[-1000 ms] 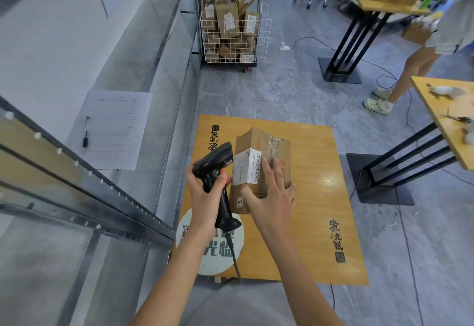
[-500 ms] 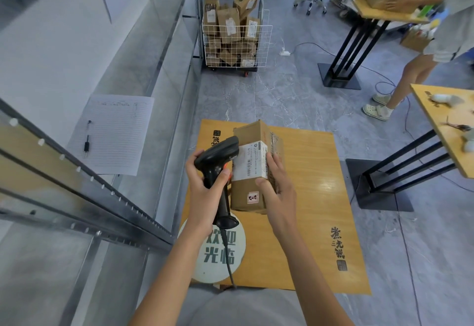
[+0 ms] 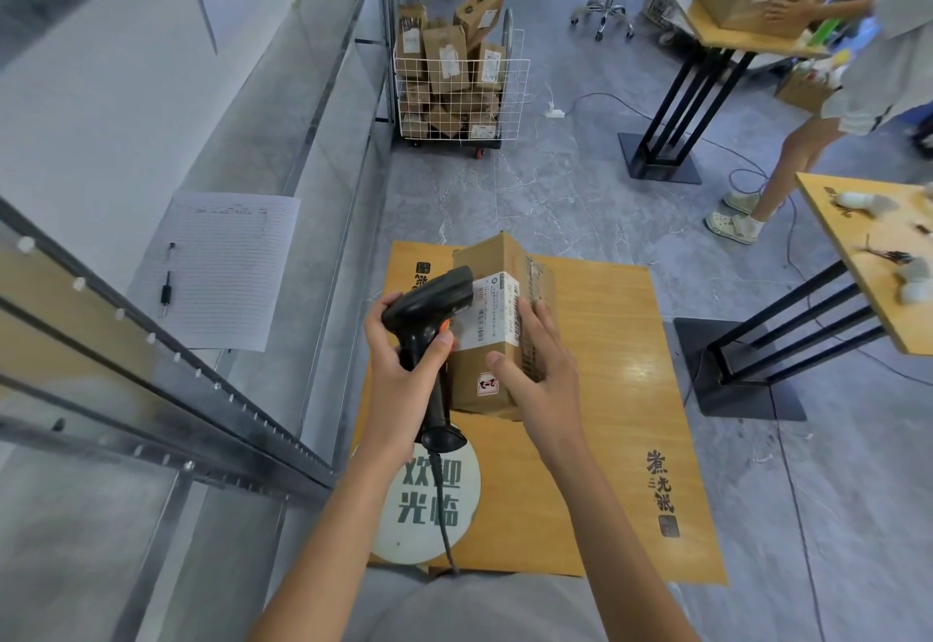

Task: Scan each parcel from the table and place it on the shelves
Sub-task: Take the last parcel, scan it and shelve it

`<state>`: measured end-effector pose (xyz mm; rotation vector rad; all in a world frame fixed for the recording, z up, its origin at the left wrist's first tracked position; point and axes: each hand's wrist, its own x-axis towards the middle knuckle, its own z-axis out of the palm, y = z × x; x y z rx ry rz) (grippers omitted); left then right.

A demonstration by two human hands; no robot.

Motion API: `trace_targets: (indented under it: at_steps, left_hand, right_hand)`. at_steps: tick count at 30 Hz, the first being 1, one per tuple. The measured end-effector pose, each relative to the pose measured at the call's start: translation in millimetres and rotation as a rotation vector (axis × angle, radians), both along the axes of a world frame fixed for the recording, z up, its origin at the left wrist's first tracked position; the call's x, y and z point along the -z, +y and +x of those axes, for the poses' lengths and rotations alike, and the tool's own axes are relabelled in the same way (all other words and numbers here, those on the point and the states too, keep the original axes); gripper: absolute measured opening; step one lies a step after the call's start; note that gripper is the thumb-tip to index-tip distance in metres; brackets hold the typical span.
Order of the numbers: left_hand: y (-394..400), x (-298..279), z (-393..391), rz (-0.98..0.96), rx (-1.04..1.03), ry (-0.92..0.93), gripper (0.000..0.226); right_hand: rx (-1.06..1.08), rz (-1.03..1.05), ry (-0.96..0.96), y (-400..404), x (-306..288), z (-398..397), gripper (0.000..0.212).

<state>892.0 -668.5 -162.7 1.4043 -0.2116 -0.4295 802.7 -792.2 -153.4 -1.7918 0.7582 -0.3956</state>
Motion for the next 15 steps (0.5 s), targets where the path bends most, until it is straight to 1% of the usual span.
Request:
trace_targets:
  at_steps: [2, 4, 7, 10, 12, 15]
  left_hand:
    - [1, -3, 1, 0.023, 0.022, -0.057, 0.055]
    - [4, -6, 4, 0.037, 0.039, -0.111, 0.057]
    - [9, -6, 13, 0.059, 0.051, -0.163, 0.059]
    - [17, -12, 23, 0.107, 0.062, -0.269, 0.059]
    - [22, -15, 29, 0.169, 0.07, -0.334, 0.063]
    - [26, -13, 35, 0.213, 0.091, -0.376, 0.068]
  right_hand:
    - [0.004, 0.033, -0.03, -3, -1, 0, 0.073]
    - [-0.011, 0.039, -0.019, -7, -2, 0, 0.071]
    - [-0.029, 0.029, -0.001, -19, -5, -1, 0.074]
    - [-0.039, -0.003, 0.021, -36, -11, -2, 0.082]
    - [-0.061, -0.046, 0.016, -46, -16, -2, 0.078]
    - [-0.085, -0.086, 0.018, -60, -23, -2, 0.075]
